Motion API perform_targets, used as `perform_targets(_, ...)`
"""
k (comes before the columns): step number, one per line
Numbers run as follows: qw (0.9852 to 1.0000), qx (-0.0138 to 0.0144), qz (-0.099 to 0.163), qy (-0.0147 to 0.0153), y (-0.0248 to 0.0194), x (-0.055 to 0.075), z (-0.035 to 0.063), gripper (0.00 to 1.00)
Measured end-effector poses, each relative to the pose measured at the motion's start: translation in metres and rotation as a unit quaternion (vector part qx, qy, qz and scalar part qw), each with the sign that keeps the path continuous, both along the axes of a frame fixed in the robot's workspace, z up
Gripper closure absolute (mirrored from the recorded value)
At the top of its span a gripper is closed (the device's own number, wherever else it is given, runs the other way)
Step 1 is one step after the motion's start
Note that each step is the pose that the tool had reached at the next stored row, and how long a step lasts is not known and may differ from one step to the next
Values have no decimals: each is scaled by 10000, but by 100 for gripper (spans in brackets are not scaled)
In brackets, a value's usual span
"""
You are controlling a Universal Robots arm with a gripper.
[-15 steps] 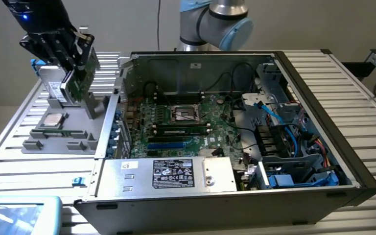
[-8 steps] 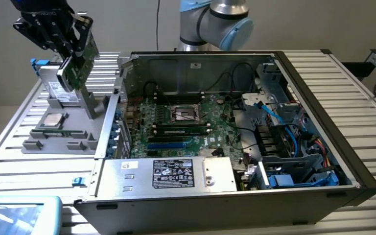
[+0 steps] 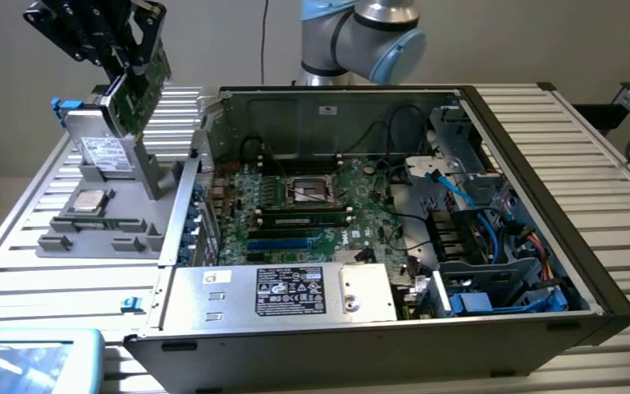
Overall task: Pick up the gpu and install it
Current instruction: 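Pick up the gpu and move the gpu toward the slot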
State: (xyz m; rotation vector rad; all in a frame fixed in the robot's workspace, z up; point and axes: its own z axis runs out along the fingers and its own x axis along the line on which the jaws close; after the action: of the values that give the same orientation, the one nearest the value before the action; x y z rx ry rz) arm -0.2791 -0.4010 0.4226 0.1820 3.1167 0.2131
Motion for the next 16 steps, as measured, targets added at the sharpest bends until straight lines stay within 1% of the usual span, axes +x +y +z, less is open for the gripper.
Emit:
perform_targets(2, 10000, 0, -1, 63, -9, 42, 6, 72)
perform_targets(4, 9999, -1, 0, 140, -19, 83, 8, 72)
perform_targets(5, 9998, 0, 0, 174, -24, 106, 9, 72)
perform_targets(6, 9998, 0, 0, 197, -31, 136, 12, 72)
perform_targets(8, 9998, -2, 0, 217, -52, 220, 26, 72)
perform_targets(13, 9997, -19, -1, 229, -76, 446, 55, 72)
perform_targets(16, 9997, -40, -1, 232, -84, 582, 66, 72)
